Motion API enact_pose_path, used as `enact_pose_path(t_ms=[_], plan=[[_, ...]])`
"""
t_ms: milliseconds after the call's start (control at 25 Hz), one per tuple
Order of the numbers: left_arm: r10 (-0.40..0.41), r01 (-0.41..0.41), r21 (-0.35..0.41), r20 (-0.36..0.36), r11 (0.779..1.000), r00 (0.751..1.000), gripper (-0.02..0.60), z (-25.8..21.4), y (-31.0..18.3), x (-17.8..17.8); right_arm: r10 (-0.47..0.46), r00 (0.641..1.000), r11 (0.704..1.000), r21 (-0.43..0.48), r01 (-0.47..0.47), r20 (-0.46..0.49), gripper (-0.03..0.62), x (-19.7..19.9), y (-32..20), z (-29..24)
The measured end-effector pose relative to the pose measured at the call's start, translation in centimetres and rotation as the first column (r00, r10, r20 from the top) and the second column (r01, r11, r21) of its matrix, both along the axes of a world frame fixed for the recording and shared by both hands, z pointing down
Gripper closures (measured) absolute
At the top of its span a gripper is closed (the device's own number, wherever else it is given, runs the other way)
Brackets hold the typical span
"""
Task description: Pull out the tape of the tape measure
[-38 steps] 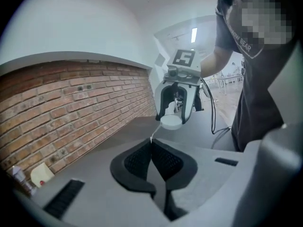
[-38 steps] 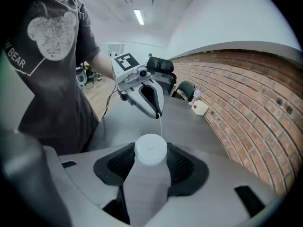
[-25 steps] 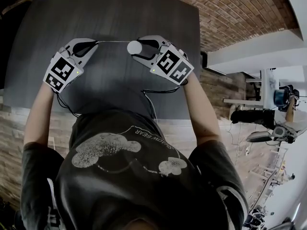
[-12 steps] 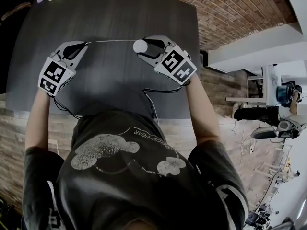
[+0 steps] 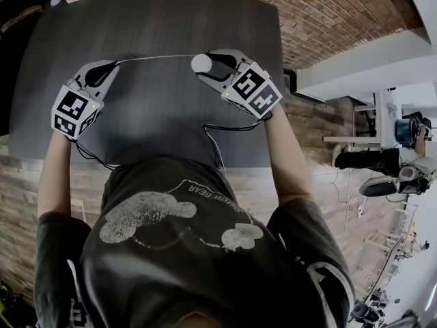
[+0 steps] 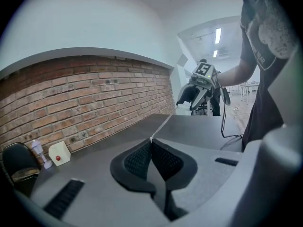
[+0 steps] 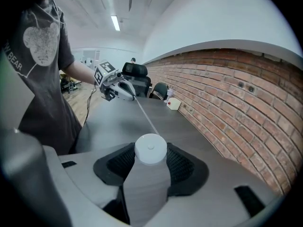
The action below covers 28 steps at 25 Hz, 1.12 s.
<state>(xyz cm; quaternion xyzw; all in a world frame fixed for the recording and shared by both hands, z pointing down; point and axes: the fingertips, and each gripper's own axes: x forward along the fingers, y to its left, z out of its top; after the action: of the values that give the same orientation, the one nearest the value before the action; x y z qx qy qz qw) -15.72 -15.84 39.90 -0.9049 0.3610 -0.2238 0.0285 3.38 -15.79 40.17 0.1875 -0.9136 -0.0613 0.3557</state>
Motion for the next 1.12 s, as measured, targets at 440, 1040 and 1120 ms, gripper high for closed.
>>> enact_pose_path(t_ms=[440, 1040, 1120], plan=[[0.002, -0.002, 0.001, 0.011, 1.0, 1.0, 0.571, -0.2, 0.3, -0.2, -0.011, 1.0, 1.0, -0.002, 0.011, -0.011, 0.365, 0.0, 0.1, -0.1], [-0.068, 0.068, -0.002, 0.011, 0.998, 0.998, 0.571, 0.1, -0.4, -2.8, 0.071, 0.997, 0.997, -0.004, -0.071, -0.011, 0.366, 2.9, -0.5, 0.2], [-0.071, 0.071, -0.002, 0.012, 0.997, 0.997, 0.571, 0.2, -0.4, -2.9, 0.082, 0.997, 0.997, -0.006, -0.082, 0.0, 0.367, 3.3, -0.5, 0.2]])
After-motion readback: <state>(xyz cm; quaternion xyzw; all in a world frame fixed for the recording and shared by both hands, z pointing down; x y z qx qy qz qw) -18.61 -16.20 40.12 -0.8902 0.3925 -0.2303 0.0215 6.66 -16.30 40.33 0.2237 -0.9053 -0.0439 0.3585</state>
